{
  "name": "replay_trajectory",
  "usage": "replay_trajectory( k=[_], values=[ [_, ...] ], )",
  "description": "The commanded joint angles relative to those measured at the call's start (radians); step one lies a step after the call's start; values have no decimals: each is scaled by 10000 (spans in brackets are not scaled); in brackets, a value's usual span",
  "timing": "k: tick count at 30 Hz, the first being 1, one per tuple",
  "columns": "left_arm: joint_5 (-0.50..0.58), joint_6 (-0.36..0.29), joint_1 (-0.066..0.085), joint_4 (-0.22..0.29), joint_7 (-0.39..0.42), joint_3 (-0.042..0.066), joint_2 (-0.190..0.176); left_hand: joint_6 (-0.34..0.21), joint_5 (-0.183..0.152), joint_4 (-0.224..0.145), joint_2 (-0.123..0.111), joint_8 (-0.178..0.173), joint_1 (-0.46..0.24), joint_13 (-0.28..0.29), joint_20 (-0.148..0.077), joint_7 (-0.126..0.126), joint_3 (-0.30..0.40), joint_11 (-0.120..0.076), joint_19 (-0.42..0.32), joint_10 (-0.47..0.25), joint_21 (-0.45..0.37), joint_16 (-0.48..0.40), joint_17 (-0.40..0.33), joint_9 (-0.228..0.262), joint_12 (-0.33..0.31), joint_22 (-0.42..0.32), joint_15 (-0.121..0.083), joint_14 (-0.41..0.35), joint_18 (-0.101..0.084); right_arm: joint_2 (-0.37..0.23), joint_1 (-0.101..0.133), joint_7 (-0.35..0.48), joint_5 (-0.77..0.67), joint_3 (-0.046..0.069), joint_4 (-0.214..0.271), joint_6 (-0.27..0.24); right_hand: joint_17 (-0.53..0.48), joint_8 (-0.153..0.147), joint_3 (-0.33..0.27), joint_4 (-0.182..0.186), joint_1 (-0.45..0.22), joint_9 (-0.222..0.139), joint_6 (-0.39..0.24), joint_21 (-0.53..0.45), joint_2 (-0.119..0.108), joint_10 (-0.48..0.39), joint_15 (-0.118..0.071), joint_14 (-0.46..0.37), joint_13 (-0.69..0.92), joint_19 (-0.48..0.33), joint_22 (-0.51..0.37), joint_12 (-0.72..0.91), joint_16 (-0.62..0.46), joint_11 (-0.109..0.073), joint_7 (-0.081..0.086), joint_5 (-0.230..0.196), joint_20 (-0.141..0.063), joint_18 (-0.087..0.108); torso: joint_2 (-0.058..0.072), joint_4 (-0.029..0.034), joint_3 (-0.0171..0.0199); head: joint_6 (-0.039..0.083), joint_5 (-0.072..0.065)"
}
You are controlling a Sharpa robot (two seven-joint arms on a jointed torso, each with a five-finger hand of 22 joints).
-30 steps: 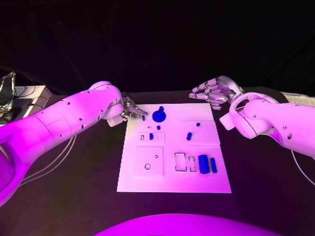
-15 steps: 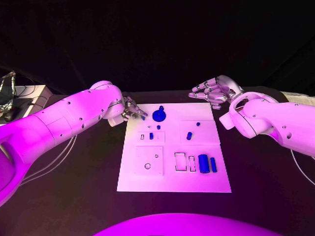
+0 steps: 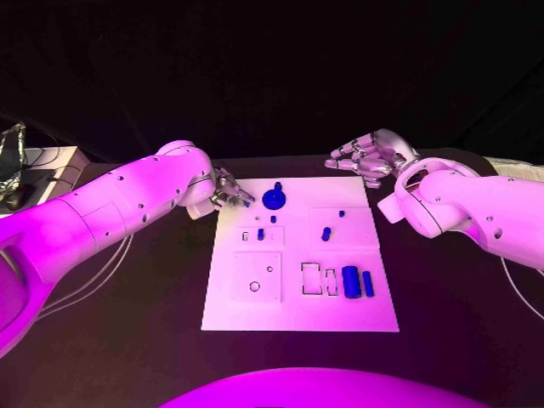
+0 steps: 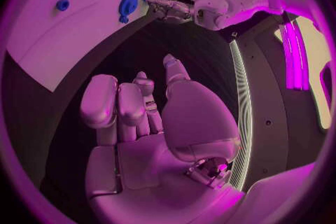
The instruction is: Assemble the parts on the task board
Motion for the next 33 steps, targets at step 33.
replay_trajectory(
  k=[33],
  values=[
    [1351, -797, 13, 1550, -66, -25, -1027, -133, 1154, -2013, -964, 1409, -1617, -103, -462, -627, 5435, -438, 226, 702, 203, 31, 329, 3434, -790, 242, -288, 280, -326, 44, 0, 30, -87, 5, -95, 270, -9, -36, -25, -20, -58, 10, 4, -16, 54, 3, -46, 6, 16, 405, 1361, -5, -46, -36, 49, -36, -34, -26, -33, 14, 8, -109, 114]
  ],
)
